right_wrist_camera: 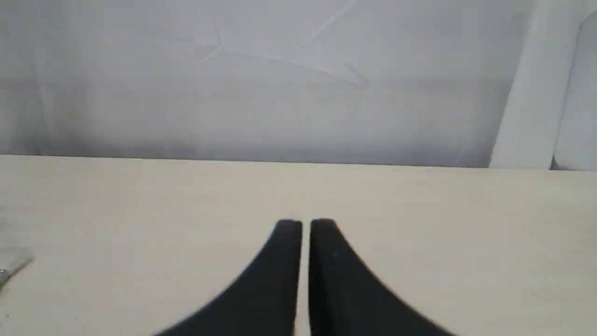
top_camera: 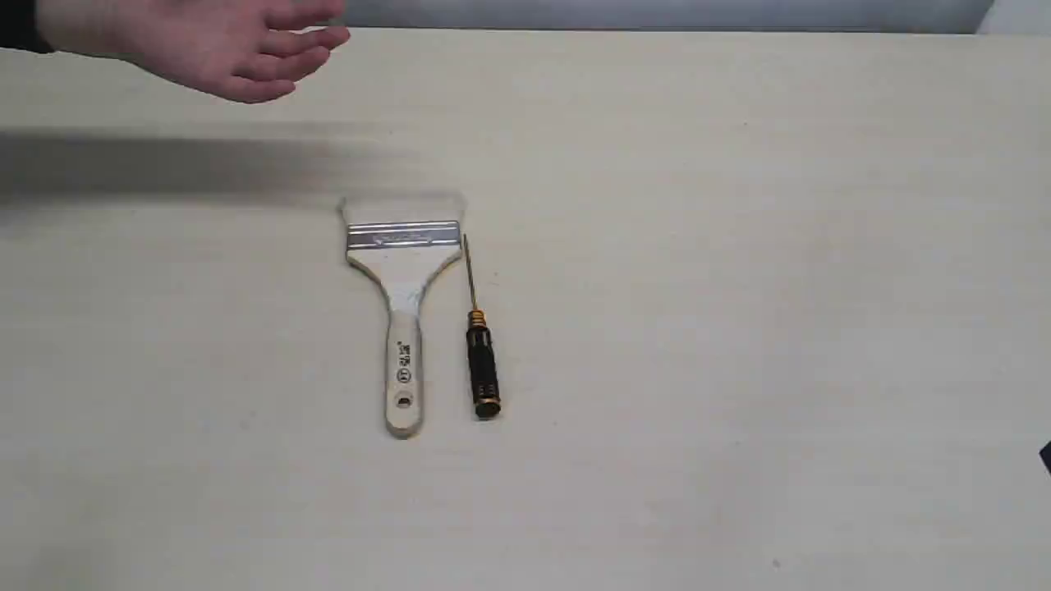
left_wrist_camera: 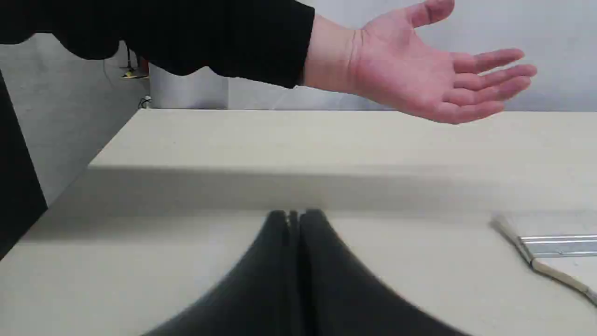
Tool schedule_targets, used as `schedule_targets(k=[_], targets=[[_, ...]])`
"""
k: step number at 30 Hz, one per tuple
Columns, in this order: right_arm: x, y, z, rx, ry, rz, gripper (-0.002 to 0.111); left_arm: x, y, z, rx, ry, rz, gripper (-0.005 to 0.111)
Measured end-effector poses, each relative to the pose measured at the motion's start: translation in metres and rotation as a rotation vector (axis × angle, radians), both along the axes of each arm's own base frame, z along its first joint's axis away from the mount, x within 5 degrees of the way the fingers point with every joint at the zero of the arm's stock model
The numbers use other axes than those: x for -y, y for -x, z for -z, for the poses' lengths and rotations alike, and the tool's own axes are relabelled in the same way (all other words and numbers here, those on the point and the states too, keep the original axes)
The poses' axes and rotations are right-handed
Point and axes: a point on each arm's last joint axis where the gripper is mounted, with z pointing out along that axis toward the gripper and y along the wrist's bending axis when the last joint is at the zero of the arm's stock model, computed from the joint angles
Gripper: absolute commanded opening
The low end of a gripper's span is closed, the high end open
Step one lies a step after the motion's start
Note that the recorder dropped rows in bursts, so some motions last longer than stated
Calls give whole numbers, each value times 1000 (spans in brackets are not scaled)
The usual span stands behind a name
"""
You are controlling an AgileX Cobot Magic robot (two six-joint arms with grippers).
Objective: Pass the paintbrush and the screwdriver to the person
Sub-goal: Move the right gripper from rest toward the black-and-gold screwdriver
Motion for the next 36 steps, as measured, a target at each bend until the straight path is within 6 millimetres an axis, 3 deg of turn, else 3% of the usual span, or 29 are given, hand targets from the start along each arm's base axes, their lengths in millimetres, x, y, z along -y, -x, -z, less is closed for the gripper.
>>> schedule_targets(k=[12,17,19,24,26,31,36], targets=[[0,0,0,-1,-31,1,4,0,0,0,0,0,0,0],[0,0,-4,37,-185,10,5,0,0,0,0,0,0,0],[0,0,-5,49,-221,10,11,0,0,0,0,0,0,0],[-8,0,-38,101,-258,-112,43,0,0,0,0,0,0,0],[-13,-2,-49,98,-262,-187,50,0,0,0,0,0,0,0],[-36,-15,-86,33,-218,-400,50,0,0,0,0,0,0,0],[-80,-50,-128,-134,-107,-582,50,0,0,0,0,0,0,0]])
